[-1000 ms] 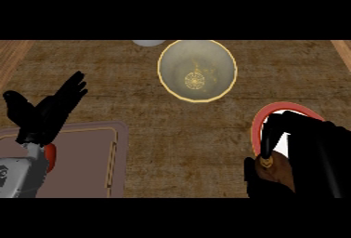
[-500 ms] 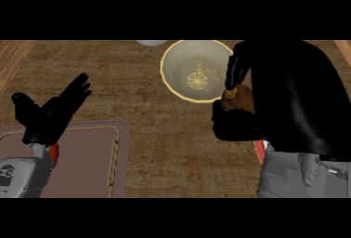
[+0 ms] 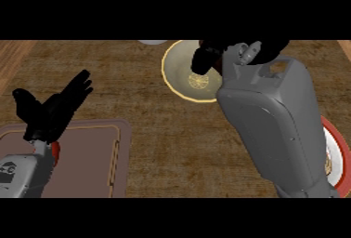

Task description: Pick the sweet potato from the plate and place it in the bowl

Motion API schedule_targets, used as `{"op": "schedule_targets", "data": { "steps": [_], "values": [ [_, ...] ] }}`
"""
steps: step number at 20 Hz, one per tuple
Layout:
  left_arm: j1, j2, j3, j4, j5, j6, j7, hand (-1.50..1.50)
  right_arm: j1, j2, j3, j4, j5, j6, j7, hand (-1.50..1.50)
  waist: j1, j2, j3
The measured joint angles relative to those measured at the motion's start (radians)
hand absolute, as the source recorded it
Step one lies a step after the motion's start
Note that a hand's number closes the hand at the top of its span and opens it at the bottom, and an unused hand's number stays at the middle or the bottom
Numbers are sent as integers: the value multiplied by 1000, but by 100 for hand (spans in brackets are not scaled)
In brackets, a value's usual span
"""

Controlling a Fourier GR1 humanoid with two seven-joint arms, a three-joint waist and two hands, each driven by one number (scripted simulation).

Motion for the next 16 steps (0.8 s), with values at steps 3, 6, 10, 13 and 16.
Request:
{"op": "schedule_targets", "data": {
  "steps": [3, 6, 10, 13, 16],
  "values": [
    [-5, 1, 6, -3, 5, -4, 9, 0, -20, -2, -38, 126, 40, -93, -51, 150, -1, 2, 0],
    [0, -4, 6, -10, 5, -4, 9, 0, -37, -21, -97, 258, 64, -202, -113, 150, 1, 4, 1],
    [13, -4, 12, -10, -3, -7, -3, 0, -69, -26, -164, 440, 60, -339, -183, 150, 0, 4, 1],
    [9, -6, 9, -13, -6, -12, -3, 0, -91, -32, -216, 582, 38, -441, -255, 150, 9, 9, 1],
    [5, -8, 10, -9, -6, -19, -8, 0, -109, -48, -260, 722, 15, -522, -347, 150, 16, 13, 1]
  ]
}}
